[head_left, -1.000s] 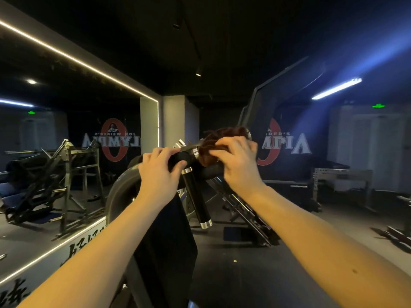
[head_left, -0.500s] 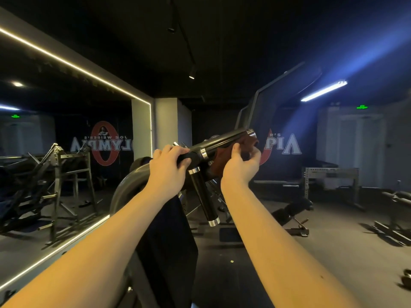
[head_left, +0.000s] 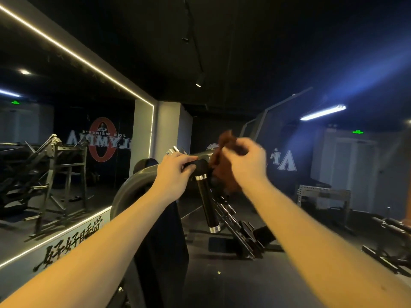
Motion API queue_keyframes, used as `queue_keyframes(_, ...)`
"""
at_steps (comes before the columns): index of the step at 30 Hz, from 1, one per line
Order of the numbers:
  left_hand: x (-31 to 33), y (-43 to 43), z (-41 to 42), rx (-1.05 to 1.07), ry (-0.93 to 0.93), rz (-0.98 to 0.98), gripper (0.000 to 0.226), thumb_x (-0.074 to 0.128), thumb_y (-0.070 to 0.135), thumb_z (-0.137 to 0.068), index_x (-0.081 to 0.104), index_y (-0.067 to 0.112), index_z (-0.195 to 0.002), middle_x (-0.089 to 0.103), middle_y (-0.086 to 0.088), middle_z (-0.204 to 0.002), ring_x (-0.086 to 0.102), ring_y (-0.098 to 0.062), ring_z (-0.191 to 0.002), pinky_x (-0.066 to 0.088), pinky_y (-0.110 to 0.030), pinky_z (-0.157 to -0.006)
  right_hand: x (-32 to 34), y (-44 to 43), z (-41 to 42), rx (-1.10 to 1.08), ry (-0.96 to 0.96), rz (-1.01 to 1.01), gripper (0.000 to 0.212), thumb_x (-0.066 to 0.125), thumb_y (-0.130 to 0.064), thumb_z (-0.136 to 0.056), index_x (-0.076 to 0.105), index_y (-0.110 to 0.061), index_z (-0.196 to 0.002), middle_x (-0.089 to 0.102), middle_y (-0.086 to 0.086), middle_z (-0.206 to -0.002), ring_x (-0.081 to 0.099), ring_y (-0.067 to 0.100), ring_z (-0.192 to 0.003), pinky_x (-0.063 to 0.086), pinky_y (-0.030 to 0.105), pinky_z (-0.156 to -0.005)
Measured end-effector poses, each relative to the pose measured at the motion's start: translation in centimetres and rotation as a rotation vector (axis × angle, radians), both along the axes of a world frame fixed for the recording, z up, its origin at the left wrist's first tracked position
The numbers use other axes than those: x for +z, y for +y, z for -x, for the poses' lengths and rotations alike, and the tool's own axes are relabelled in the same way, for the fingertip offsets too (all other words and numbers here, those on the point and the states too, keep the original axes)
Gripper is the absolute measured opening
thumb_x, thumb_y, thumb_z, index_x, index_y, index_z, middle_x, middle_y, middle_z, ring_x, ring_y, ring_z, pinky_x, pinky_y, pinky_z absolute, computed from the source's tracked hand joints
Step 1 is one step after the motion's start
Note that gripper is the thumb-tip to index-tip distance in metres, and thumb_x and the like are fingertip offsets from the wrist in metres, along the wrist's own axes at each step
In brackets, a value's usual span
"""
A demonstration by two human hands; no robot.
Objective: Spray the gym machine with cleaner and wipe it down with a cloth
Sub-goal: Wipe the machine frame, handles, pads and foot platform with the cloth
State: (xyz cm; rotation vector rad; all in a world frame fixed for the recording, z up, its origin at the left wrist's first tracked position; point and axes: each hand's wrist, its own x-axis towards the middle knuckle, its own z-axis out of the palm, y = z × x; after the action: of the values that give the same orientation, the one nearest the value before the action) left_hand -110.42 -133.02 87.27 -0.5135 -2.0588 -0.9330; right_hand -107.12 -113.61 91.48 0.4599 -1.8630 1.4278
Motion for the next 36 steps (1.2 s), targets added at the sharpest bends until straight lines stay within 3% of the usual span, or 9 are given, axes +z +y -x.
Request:
queue_keyframes(3, -0.5, 0.2, -0.2, 0.003, 0.013, -0.091, 0.027, 0.066, 0.021, -0.099, 0.069, 0.025, -0.126, 0.059, 0.011, -0.111, 0.054, -0.011, -0.110, 0.043, -0.036, -0.104, 4.6, 1.0, 0.9, -0.159, 0.156, -0.311, 0.027, 0.065, -0.020, -0.100, 0.065, -0.024, -0.127, 0.064, -0.011, -0.121, 0.057, 0.007, -0.113, 0.044, 0.028, -0.096)
queue_keyframes(6, -1.4, 0.4, -0.3, -0.015, -0.001, -0.266, 0.023, 0.070, 0.023, -0.097, 0.067, 0.024, -0.119, 0.062, 0.010, -0.109, 0.057, -0.002, -0.100, 0.043, -0.017, -0.089, 6.3, 0.1, 2.7, -0.129, -0.005, -0.650, 0.030, 0.063, -0.021, -0.101, 0.062, -0.025, -0.131, 0.059, -0.010, -0.119, 0.055, 0.011, -0.114, 0.046, 0.035, -0.100)
queue_keyframes(8, -1.9, 0.4, -0.1, -0.032, -0.012, -0.347, 0.018, 0.072, 0.025, -0.096, 0.068, 0.024, -0.113, 0.064, 0.012, -0.103, 0.060, 0.000, -0.096, 0.042, -0.015, -0.082, 6.3, -1.4, 3.5, -0.066, -0.064, -0.872, 0.027, 0.063, -0.026, -0.101, 0.065, -0.027, -0.128, 0.063, -0.008, -0.118, 0.058, 0.012, -0.113, 0.048, 0.040, -0.104)
queue_keyframes(11, -2.4, 0.3, 0.5, -0.045, -0.001, -0.407, 0.010, 0.072, 0.024, -0.095, 0.070, 0.022, -0.104, 0.067, 0.011, -0.097, 0.063, -0.001, -0.092, 0.045, -0.016, -0.080, 6.1, -3.7, 3.7, 0.071, -0.064, -1.079, 0.023, 0.062, -0.026, -0.102, 0.070, -0.027, -0.123, 0.067, -0.009, -0.110, 0.061, 0.007, -0.106, 0.047, 0.026, -0.095)
queue_keyframes(13, -2.5, 0.5, 0.7, -0.043, 0.010, -0.444, 0.009, 0.074, 0.024, -0.094, 0.070, 0.022, -0.102, 0.068, 0.011, -0.096, 0.064, 0.000, -0.090, 0.044, -0.012, -0.078, 6.6, -4.3, 3.9, 0.091, -0.102, -1.114, 0.022, 0.061, -0.026, -0.103, 0.072, -0.026, -0.122, 0.069, -0.008, -0.106, 0.063, 0.006, -0.102, 0.045, 0.019, -0.087)
queue_keyframes(18, -3.0, 0.9, 1.2, -0.018, 0.036, -0.486, 0.016, 0.076, 0.026, -0.093, 0.071, 0.025, -0.108, 0.067, 0.016, -0.099, 0.062, 0.003, -0.094, 0.043, -0.009, -0.079, 8.7, -5.0, 7.5, -0.032, -0.242, -1.230, 0.025, 0.061, -0.027, -0.102, 0.075, -0.021, -0.122, 0.069, -0.003, -0.110, 0.062, 0.014, -0.105, 0.047, 0.025, -0.086)
queue_keyframes(24, -3.1, 1.1, 1.1, -0.019, 0.040, -0.502, 0.016, 0.076, 0.025, -0.092, 0.072, 0.023, -0.107, 0.067, 0.015, -0.098, 0.062, 0.005, -0.094, 0.045, -0.007, -0.080, 8.1, -4.7, 8.0, -0.020, -0.267, -1.235, 0.026, 0.056, -0.032, -0.105, 0.074, -0.022, -0.122, 0.069, 0.000, -0.113, 0.062, 0.016, -0.106, 0.049, 0.040, -0.102)
queue_keyframes(30, -3.8, 1.9, 1.5, -0.024, 0.097, -0.585, 0.014, 0.076, 0.021, -0.092, 0.070, 0.021, -0.104, 0.068, 0.013, -0.098, 0.061, 0.007, -0.096, 0.043, -0.001, -0.082, 8.1, -3.5, 5.1, 0.118, -0.186, -1.251, 0.024, 0.054, -0.029, -0.107, 0.072, -0.031, -0.123, 0.070, -0.009, -0.107, 0.063, 0.007, -0.103, 0.045, 0.021, -0.090)
queue_keyframes(36, -4.0, 2.1, 1.4, -0.059, 0.102, -0.609, 0.016, 0.076, 0.019, -0.092, 0.069, 0.024, -0.105, 0.067, 0.015, -0.099, 0.061, 0.009, -0.096, 0.045, -0.003, -0.081, 8.3, -5.5, 8.6, -0.049, -0.292, -1.297, 0.028, 0.055, -0.032, -0.106, 0.075, -0.019, -0.121, 0.071, 0.003, -0.111, 0.065, 0.020, -0.106, 0.050, 0.044, -0.104)
